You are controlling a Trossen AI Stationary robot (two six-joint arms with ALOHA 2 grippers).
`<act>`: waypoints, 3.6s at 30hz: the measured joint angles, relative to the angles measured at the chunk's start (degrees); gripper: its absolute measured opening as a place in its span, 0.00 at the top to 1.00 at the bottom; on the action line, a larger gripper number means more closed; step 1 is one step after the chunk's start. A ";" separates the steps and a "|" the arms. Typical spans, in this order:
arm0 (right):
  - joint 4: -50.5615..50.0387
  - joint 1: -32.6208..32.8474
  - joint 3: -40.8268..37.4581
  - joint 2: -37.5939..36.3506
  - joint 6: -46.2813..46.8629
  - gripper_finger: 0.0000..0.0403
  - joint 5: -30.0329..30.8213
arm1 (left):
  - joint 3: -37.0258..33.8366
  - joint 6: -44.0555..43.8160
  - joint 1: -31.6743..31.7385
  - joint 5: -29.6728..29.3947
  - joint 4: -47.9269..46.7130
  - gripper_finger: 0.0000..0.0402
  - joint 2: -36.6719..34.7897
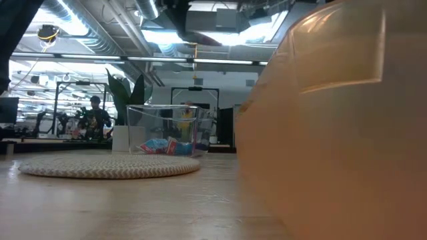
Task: Pick and place Granola Bars by type
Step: Put the red granola bar into the transparent bin, then put the blue granola bar into the red bin
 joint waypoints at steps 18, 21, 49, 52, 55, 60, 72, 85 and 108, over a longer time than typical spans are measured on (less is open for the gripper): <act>-3.76 0.00 0.00 0.02 0.26 0.40 -0.02 | -15.29 -1.72 8.62 8.70 3.17 0.99 -0.27; -3.76 0.00 0.00 0.02 0.21 0.40 -0.02 | -20.85 -1.82 8.62 10.43 5.27 1.00 -0.25; -5.55 0.01 0.00 0.02 0.00 0.40 -0.02 | -49.15 -5.26 9.42 18.22 29.53 0.99 -1.71; -5.51 0.00 0.00 0.00 0.00 0.40 -0.02 | -49.96 -5.26 9.50 18.25 30.02 0.99 -1.71; -5.49 0.00 0.00 0.02 0.00 0.40 -0.02 | -50.18 -5.26 9.50 18.70 30.08 0.99 -1.71; -5.40 0.00 0.00 0.00 0.22 0.40 -0.02 | -50.18 -5.75 9.50 18.60 30.34 0.98 -1.71; -5.44 0.00 0.00 -0.02 0.24 0.40 -0.09 | -50.18 -5.67 8.99 18.35 29.44 0.78 -2.05; -5.46 0.01 0.00 -0.02 1.20 0.40 -0.12 | -50.18 -5.66 4.34 22.29 30.43 0.69 -14.99; -2.87 0.00 0.00 0.02 11.03 0.40 -0.09 | -64.71 -7.61 -8.98 24.89 44.43 0.72 -46.87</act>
